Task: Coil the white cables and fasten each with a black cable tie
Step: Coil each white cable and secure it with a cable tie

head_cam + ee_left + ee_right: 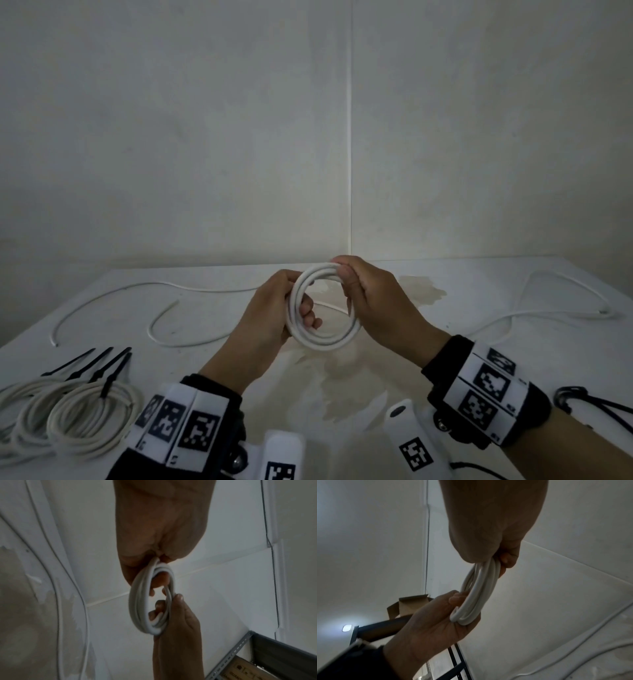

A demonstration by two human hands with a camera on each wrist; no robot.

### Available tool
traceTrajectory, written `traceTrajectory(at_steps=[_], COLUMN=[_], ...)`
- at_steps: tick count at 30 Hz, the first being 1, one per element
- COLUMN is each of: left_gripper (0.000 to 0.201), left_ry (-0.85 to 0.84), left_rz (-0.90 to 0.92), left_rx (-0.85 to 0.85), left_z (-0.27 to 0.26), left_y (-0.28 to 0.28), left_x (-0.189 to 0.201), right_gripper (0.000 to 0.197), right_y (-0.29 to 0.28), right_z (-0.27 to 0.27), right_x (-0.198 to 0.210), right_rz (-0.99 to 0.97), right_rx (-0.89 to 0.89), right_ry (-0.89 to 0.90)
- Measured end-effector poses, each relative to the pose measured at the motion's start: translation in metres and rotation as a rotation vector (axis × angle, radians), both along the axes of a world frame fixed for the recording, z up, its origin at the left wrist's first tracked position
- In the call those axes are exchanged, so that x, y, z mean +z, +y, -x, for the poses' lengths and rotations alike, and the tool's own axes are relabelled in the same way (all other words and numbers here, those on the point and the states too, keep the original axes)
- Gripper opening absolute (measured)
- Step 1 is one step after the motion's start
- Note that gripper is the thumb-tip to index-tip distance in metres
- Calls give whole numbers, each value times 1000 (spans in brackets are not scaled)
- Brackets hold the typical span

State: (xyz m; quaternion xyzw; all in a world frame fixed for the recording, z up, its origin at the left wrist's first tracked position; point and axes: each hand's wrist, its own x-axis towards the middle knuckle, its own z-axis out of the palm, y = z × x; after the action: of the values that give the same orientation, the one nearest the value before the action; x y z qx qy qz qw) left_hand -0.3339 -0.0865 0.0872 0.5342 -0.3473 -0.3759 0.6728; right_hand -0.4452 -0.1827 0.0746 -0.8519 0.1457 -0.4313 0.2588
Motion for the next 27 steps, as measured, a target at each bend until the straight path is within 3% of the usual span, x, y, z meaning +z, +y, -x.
traceTrajectory(at_steps=[4, 8, 13, 17, 21, 27], left_gripper=[47, 39, 39, 38, 43, 60], left_ry=[-55, -100, 144, 194, 89, 77], left_rz=[-75, -41, 105, 173, 83, -78], left_rx=[51, 181, 278, 246, 78, -89], left_z=[9, 14, 8, 7, 0, -6], left_y=[-2, -7, -8, -10, -7, -10], left_x=[0, -3, -3, -7, -16, -5], right_gripper=[32, 33, 31, 27, 26, 30], right_y=[2, 4, 9, 14, 7, 3], right_z=[0, 0, 0, -2, 0, 4], right_x=[3, 2, 2, 4, 5, 6], right_rz=[-10, -42, -476, -603, -478, -318], right_rx=[8, 47, 223, 365, 254, 194], right_ry=[156, 103, -11, -60, -65, 129])
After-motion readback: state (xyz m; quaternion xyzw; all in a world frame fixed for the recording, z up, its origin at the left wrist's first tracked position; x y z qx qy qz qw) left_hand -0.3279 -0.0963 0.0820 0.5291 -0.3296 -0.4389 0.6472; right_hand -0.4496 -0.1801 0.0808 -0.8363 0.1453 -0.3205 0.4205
